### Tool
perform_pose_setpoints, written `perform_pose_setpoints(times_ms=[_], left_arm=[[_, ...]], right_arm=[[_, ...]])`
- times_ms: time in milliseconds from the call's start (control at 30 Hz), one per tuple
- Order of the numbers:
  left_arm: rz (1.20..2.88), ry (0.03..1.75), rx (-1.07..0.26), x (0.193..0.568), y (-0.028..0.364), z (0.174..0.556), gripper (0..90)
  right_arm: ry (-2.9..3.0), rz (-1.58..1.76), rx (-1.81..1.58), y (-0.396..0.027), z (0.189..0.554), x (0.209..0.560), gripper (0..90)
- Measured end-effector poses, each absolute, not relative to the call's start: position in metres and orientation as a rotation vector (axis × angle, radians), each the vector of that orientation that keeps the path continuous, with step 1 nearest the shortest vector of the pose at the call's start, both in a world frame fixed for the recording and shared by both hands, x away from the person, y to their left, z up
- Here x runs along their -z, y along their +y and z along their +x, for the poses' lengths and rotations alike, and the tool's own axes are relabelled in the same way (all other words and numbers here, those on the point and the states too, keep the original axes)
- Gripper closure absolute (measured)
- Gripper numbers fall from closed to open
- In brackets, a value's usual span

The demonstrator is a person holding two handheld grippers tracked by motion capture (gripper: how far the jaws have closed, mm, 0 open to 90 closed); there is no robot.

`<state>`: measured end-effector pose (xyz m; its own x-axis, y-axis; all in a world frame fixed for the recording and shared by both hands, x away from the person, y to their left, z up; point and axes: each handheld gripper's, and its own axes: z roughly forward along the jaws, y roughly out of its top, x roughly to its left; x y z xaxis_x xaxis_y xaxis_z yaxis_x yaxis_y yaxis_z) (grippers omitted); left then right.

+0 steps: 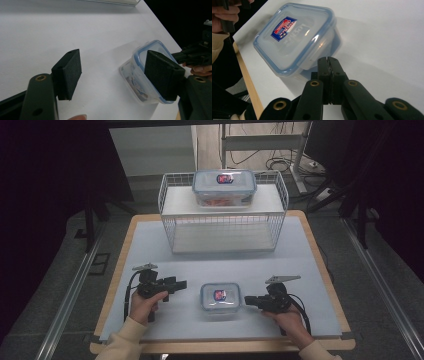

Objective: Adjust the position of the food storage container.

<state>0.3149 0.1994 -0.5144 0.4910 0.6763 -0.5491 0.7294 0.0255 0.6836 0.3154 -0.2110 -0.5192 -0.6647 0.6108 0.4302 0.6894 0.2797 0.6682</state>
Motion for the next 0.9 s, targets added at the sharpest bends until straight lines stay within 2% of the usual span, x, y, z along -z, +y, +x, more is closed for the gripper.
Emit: perform_pose_setpoints(times_ms=[167,233,333,500,633,900], left_arm=[[1.689,1.218,0.065,0.513,0.197,0.314,28.6],[1.691,1.23,0.066,0.513,0.195,0.313,28.1],[1.707,1.246,0.052,0.512,0.192,0.311,27.2],[1.742,1.241,0.034,0.51,0.186,0.303,26.0],[1.755,1.234,0.019,0.508,0.183,0.298,25.9],[1.763,1.227,0.003,0.508,0.179,0.292,26.0]], right_arm=[[-2.421,-1.264,1.369,-0.22,0.316,0.517,86.7],[-2.419,-1.266,1.379,-0.223,0.317,0.516,82.9],[-2.433,-1.241,1.396,-0.225,0.316,0.514,72.3],[-2.441,-1.207,1.426,-0.227,0.315,0.511,48.0],[-2.433,-1.214,1.443,-0.228,0.314,0.508,37.1],[-2.399,-1.229,1.459,-0.232,0.316,0.506,31.2]])
